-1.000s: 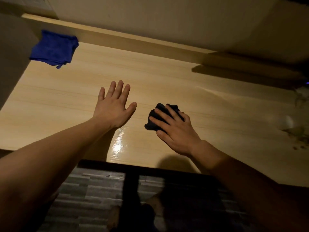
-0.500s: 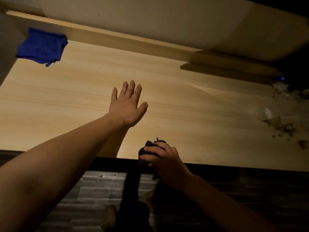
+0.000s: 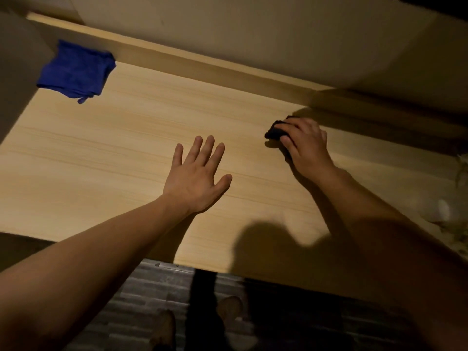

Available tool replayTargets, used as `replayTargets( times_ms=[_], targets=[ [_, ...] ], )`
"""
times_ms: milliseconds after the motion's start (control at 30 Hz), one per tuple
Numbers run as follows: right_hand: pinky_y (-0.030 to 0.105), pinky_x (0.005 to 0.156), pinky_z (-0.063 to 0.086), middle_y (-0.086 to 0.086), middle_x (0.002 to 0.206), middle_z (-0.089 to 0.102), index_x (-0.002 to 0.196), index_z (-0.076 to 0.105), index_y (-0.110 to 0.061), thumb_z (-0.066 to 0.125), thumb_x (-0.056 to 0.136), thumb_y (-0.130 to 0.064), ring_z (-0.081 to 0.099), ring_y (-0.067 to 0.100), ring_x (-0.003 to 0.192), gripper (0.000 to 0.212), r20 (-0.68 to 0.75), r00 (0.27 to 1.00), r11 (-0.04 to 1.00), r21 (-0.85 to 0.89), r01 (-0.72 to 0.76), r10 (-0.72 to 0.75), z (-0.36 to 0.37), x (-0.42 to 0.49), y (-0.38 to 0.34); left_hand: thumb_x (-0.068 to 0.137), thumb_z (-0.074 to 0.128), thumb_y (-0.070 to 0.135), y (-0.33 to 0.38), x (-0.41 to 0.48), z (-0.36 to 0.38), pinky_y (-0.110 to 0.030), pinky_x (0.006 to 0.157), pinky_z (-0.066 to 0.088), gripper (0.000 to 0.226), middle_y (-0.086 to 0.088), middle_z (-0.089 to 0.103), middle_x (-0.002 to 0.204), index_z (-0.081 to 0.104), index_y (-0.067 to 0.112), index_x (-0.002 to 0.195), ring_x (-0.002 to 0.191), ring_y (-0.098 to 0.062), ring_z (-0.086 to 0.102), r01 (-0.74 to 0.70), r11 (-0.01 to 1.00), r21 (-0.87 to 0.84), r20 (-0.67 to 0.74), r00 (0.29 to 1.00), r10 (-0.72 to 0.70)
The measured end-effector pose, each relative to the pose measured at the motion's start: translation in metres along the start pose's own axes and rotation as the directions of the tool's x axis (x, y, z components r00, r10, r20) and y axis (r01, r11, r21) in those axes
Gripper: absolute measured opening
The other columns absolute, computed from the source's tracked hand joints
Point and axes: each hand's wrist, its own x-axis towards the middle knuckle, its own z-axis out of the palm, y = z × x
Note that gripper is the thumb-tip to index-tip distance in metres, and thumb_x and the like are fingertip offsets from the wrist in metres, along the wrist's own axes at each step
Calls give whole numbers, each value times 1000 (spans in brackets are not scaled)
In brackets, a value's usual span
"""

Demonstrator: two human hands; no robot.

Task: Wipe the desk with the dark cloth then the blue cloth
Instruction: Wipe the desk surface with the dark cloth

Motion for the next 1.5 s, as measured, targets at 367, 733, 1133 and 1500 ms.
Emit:
replayTargets(
  times_ms=[367, 733, 1133, 1500],
  targets=[
    [69, 112, 22, -20, 173, -2, 156, 11, -60, 20, 102, -68, -2, 19, 160, 55, 241, 969, 982, -163, 93, -51, 15, 62, 56, 102, 16, 76, 1, 1, 5, -58, 129, -4, 80, 3, -5, 178, 4, 34, 170, 163, -19, -13, 19, 999, 36, -18, 1000, -19],
    [51, 121, 8, -12, 174, 10, 160, 18, -55, 18, 106, -62, -1, 20, 160, 54, 222, 969, 976, -158, 149, -111, 21, -26, 37, 103, 18, 74, 2, 1, 2, -57, 129, -7, 79, 3, -4, 178, 2, 35, 169, 163, -19, -12, 19, 1000, 12, -12, 1000, -19],
    [45, 118, 6, -13, 174, 9, 161, 17, -54, 17, 108, -60, -6, 16, 160, 53, 192, 979, 974, -200, 105, -66, 35, -163, -16, 100, 11, 76, 1, 0, -1, -60, 128, -6, 82, 1, -5, 178, 0, 34, 169, 163, -22, -13, -6, 1000, -6, 24, 1000, 6],
    [37, 109, 15, -13, 171, 22, 159, 34, -47, 31, 108, -56, 5, 15, 160, 51, 153, 988, 995, -98, -1, 16, 44, -244, -65, 98, 8, 77, -5, 2, -8, -63, 127, -8, 87, -4, -7, 178, 0, 29, 170, 163, -27, -13, -66, 998, -3, 88, 994, 66]
  ],
)
